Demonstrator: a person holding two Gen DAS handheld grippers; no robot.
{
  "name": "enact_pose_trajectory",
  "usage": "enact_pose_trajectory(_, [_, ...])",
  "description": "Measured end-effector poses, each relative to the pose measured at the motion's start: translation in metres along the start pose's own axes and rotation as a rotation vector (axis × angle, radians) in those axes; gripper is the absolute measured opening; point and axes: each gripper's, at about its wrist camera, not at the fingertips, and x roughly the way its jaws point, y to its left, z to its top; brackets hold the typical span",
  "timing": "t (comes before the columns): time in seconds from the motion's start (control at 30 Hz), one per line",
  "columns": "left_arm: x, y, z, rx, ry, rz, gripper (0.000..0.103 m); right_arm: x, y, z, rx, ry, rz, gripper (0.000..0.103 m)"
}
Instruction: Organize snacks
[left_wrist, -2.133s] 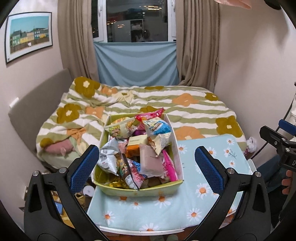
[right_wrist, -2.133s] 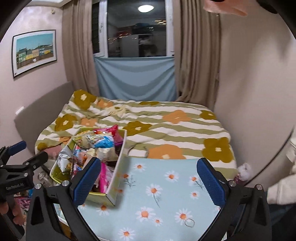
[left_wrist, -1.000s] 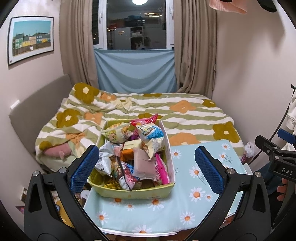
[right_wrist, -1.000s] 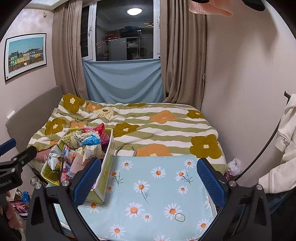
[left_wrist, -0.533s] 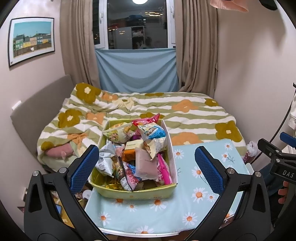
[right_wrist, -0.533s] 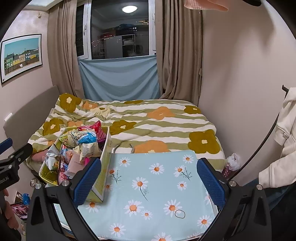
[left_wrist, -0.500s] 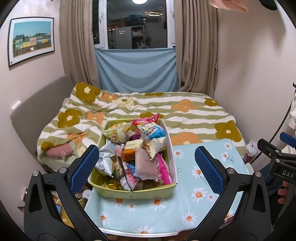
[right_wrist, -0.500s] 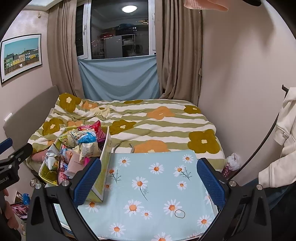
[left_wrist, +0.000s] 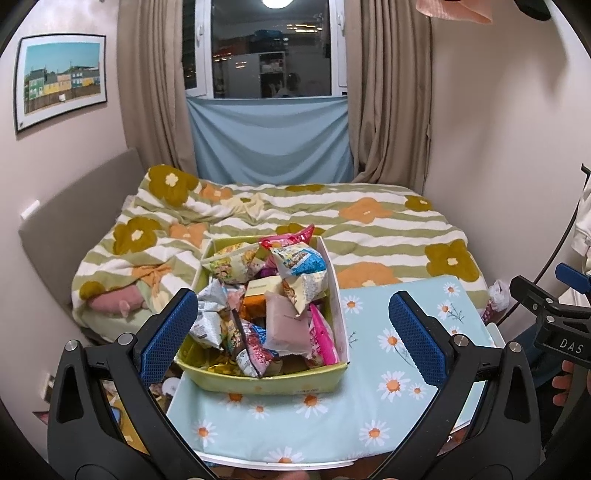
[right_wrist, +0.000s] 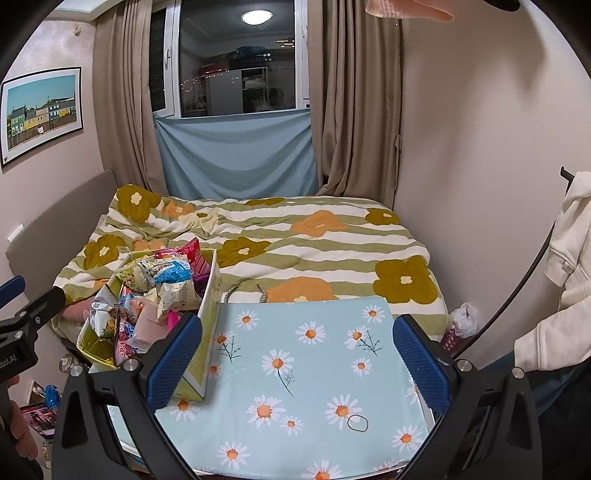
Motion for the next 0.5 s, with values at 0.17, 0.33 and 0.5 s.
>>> enact_pose_trajectory(0.17, [-0.0018,0.0008,0.0001,-0.003,-0.007,0.028,0.103,-0.0007,-0.0004,-0.0009,0.001,0.001,0.000,0.103])
enact_pose_trajectory(0.33, [-0.0017,0.0014,-0.0014,-0.007,0.001,0.029,0.103,-0.0002,-0.0006,-0.0007,0.001,0.004,0.001,0.103])
enact_pose_trajectory(0.5, [-0.0031,0.0008,-0.0005,-0.011,0.002,0.032,0.103,-0.0014,0.0003,-0.0023,0.002,0.005,0.003,0.103])
